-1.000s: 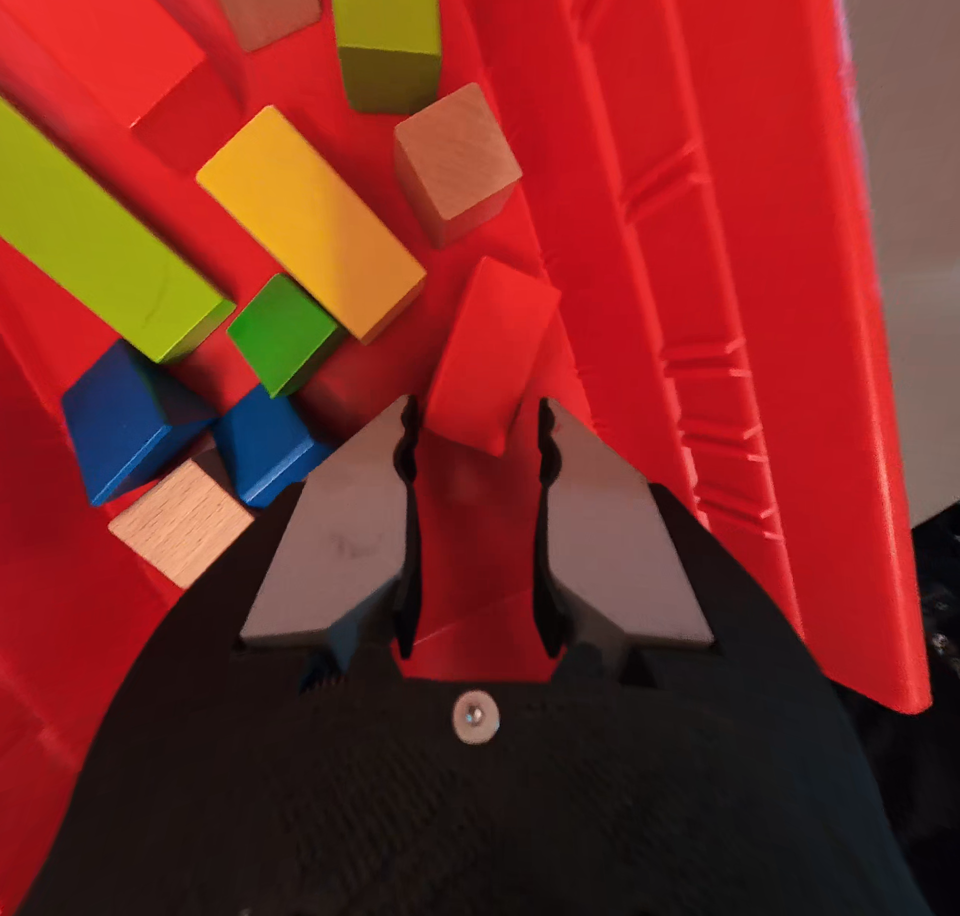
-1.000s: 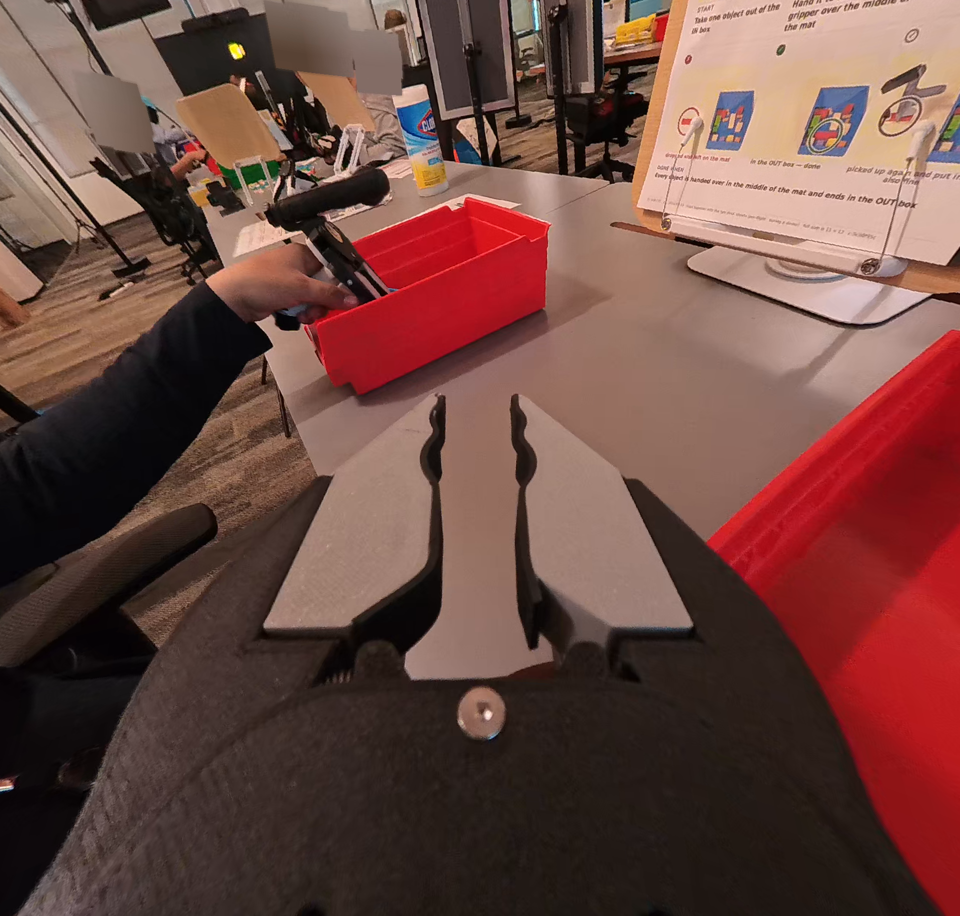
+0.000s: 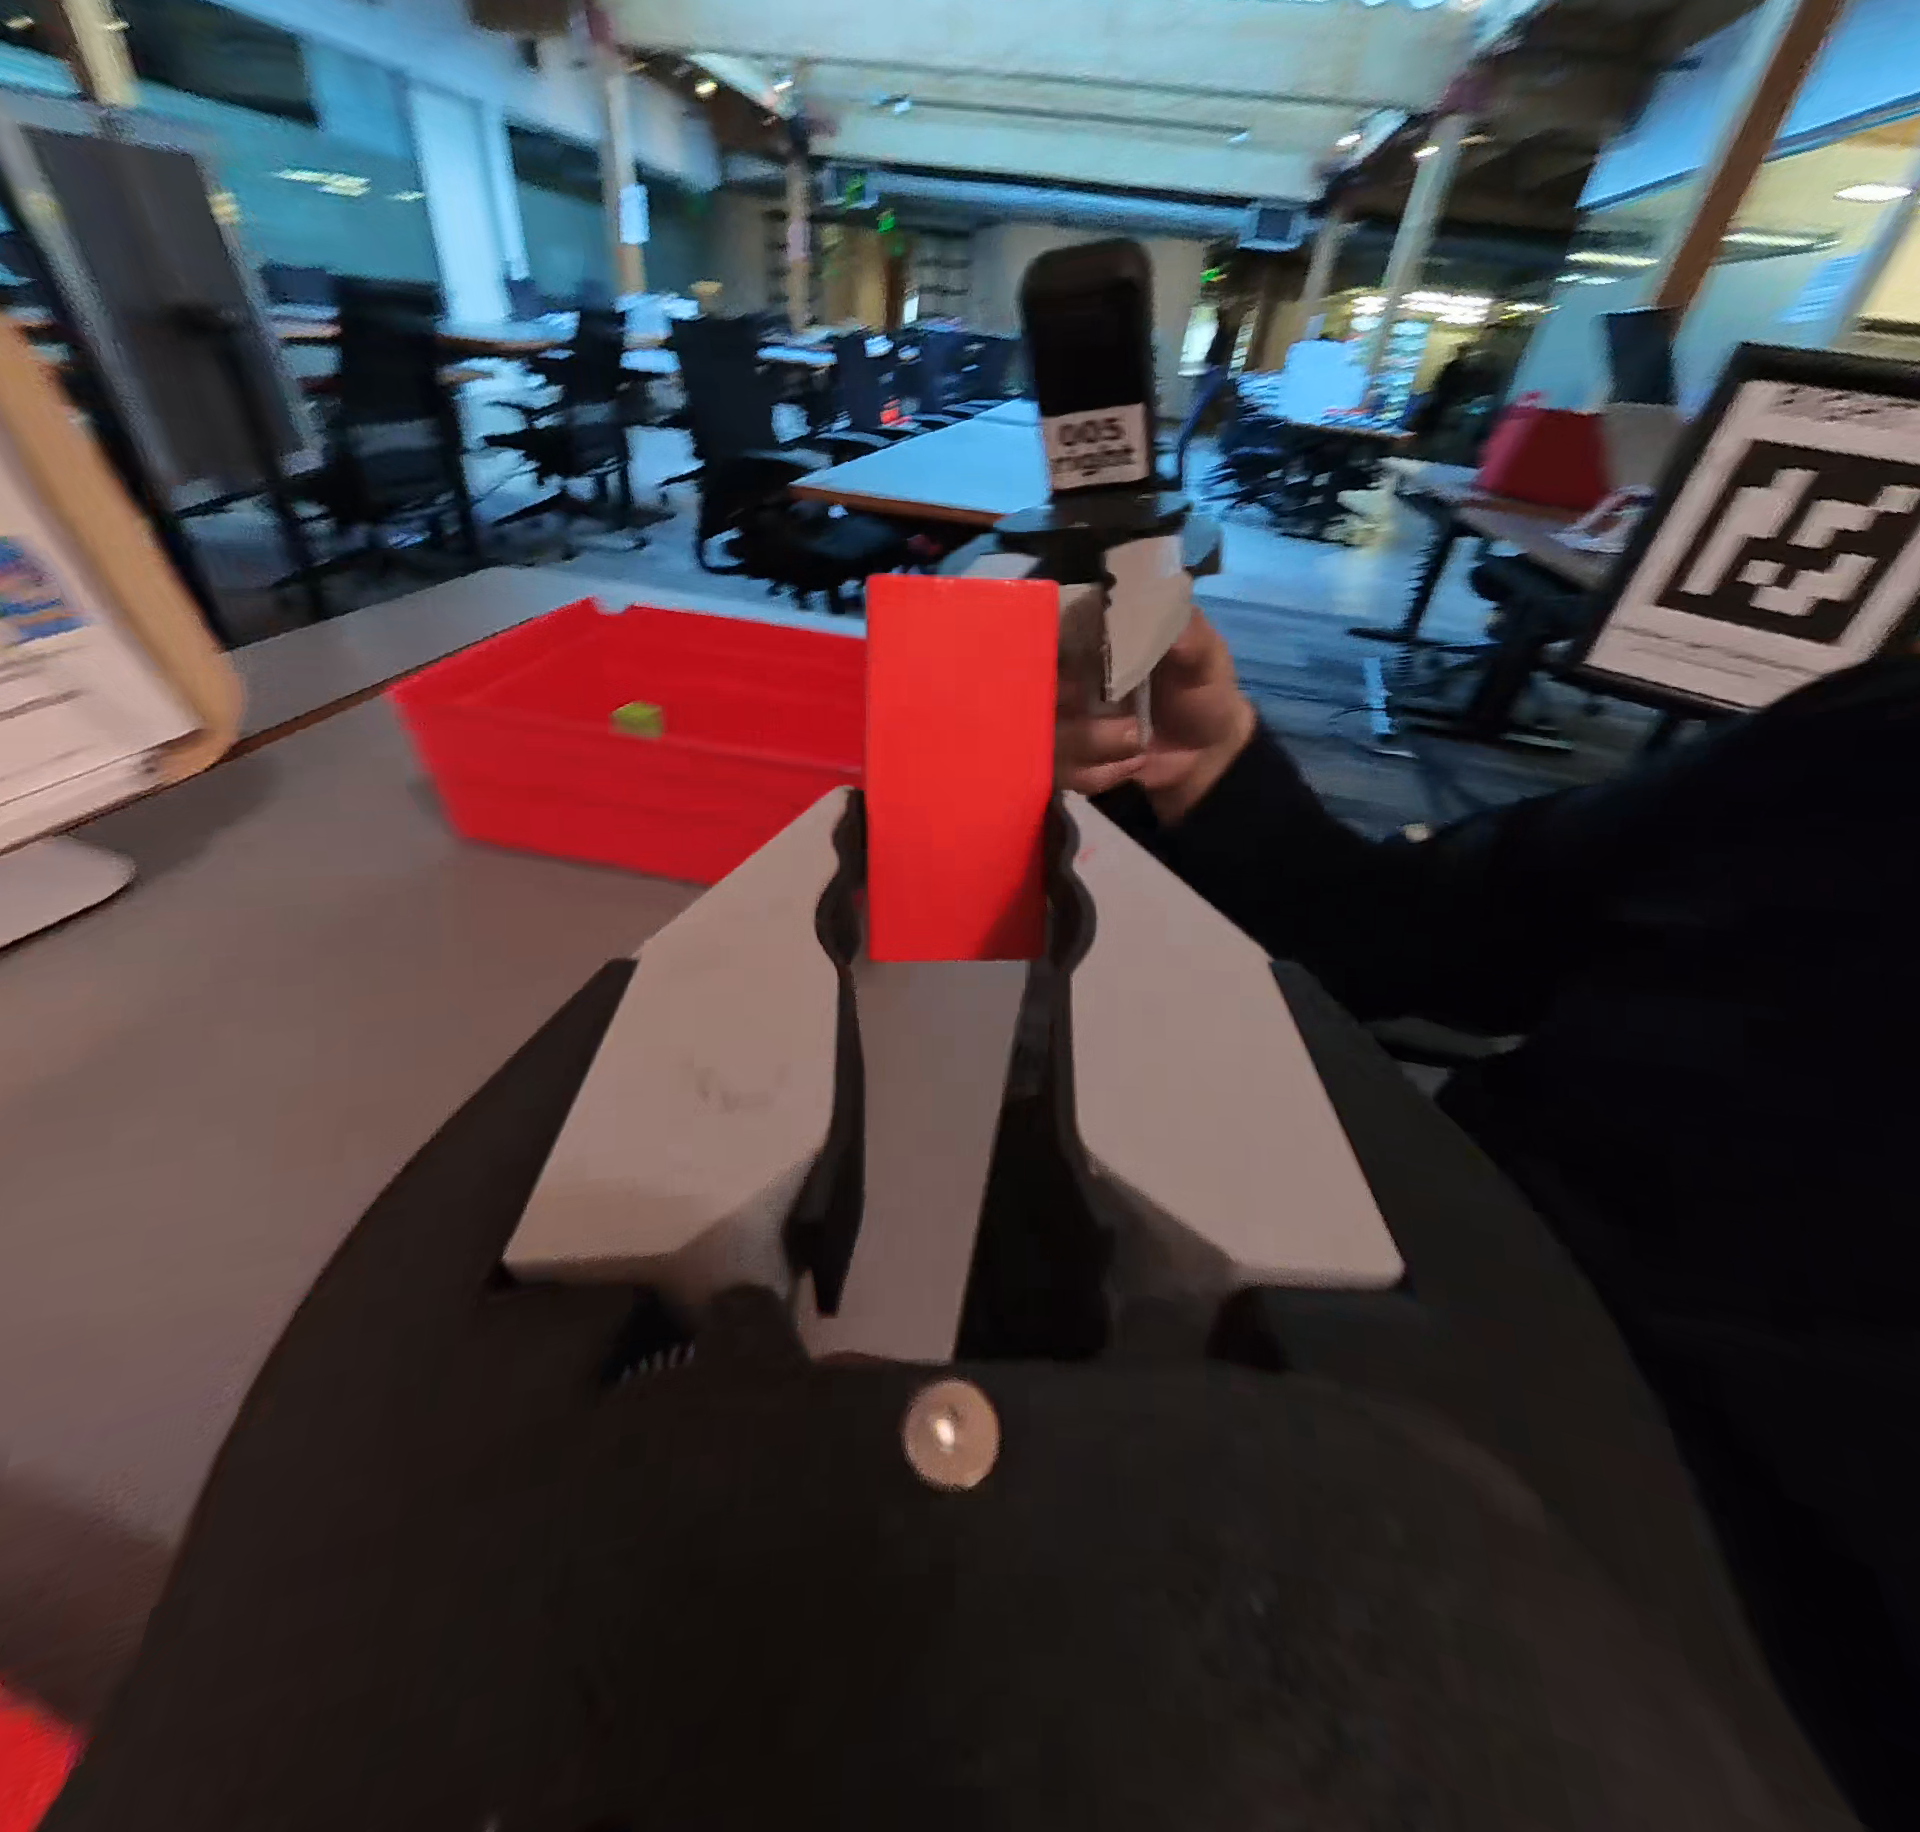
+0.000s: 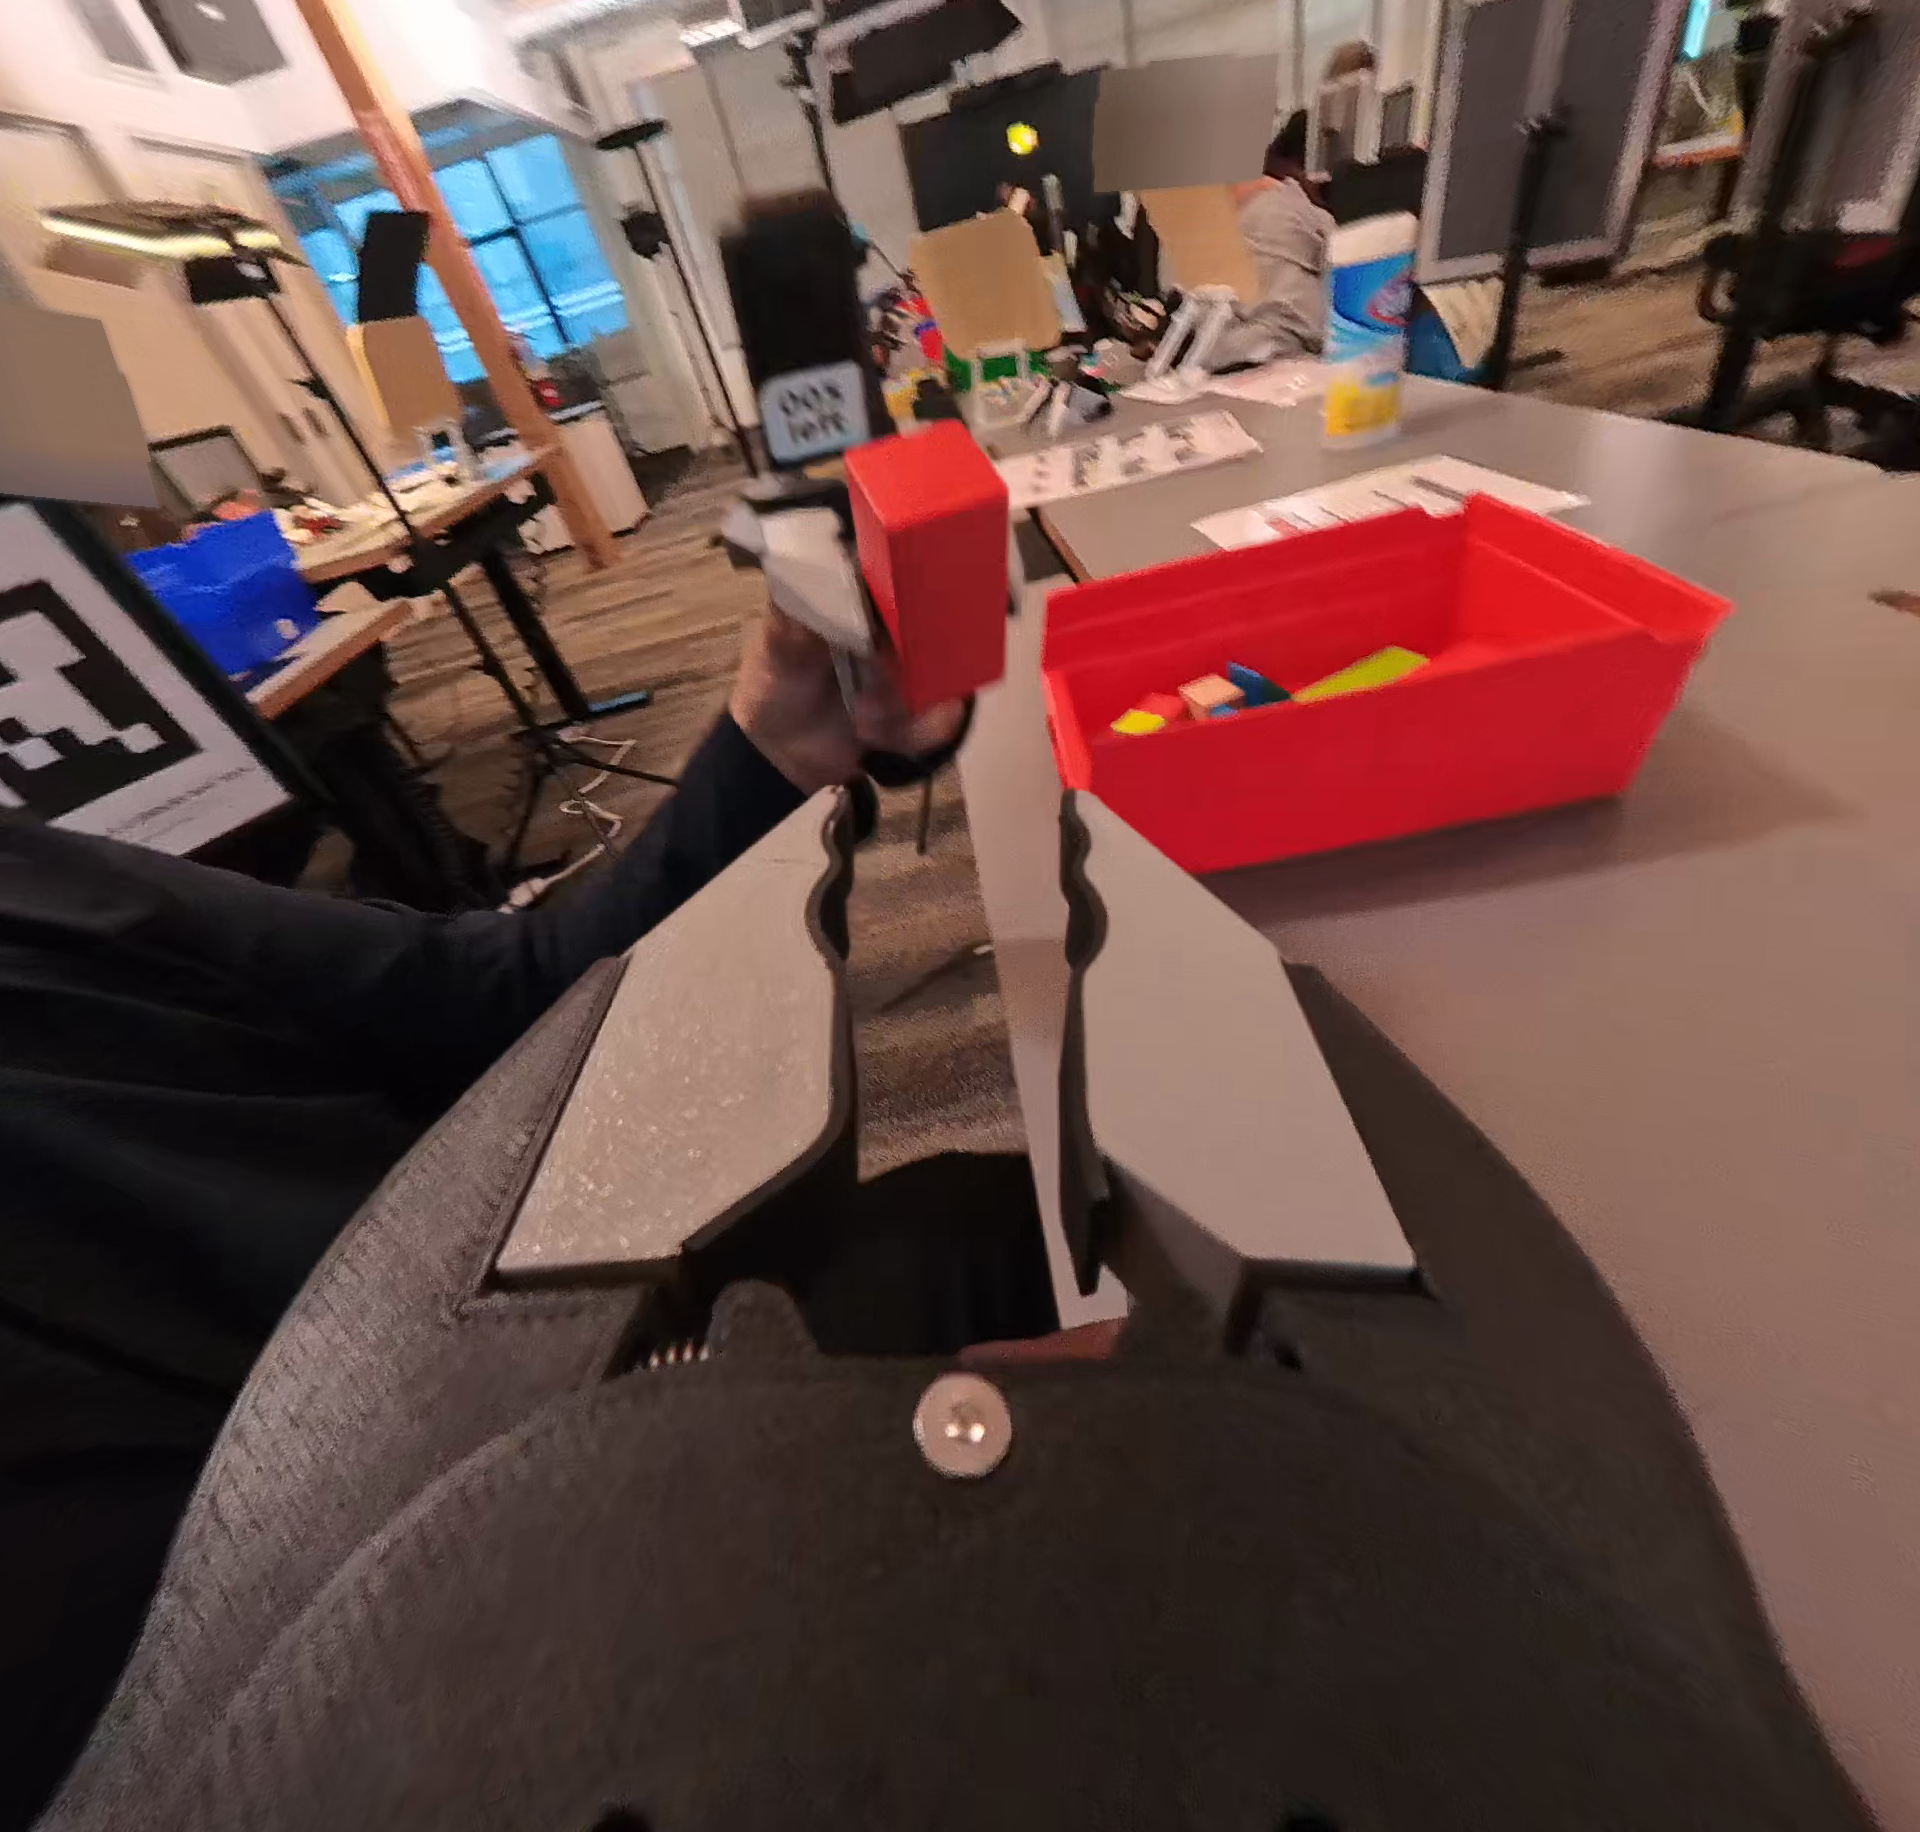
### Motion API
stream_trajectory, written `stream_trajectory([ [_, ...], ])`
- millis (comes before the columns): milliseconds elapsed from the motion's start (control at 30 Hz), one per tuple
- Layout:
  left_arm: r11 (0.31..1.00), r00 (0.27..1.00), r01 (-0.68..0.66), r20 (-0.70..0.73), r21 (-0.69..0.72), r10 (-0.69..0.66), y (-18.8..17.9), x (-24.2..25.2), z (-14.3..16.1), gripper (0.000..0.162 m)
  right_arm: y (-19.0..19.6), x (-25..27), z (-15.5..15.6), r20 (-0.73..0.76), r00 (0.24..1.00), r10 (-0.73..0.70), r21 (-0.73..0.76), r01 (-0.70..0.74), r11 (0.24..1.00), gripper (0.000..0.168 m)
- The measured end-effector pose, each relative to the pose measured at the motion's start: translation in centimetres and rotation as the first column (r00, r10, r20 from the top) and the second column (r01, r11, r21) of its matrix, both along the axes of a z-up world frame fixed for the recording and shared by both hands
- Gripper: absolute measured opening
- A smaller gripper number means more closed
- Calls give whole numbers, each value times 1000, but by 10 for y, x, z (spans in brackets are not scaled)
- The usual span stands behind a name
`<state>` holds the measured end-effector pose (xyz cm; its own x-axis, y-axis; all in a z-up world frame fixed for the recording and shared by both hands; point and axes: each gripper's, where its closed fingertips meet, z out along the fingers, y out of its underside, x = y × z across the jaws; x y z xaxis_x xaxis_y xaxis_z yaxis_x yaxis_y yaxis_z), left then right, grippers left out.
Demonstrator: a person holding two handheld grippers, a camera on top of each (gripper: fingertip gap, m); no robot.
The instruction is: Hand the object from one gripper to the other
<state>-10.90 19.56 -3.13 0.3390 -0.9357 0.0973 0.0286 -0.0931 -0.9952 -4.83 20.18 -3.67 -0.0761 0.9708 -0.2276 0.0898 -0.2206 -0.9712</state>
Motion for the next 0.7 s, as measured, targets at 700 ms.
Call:
stream_trajectory([
  [700,969,971,234,75,-78,-228,-41,84,1,33,-44,-4,23,-114,993,36,110,-23,994,33],
])
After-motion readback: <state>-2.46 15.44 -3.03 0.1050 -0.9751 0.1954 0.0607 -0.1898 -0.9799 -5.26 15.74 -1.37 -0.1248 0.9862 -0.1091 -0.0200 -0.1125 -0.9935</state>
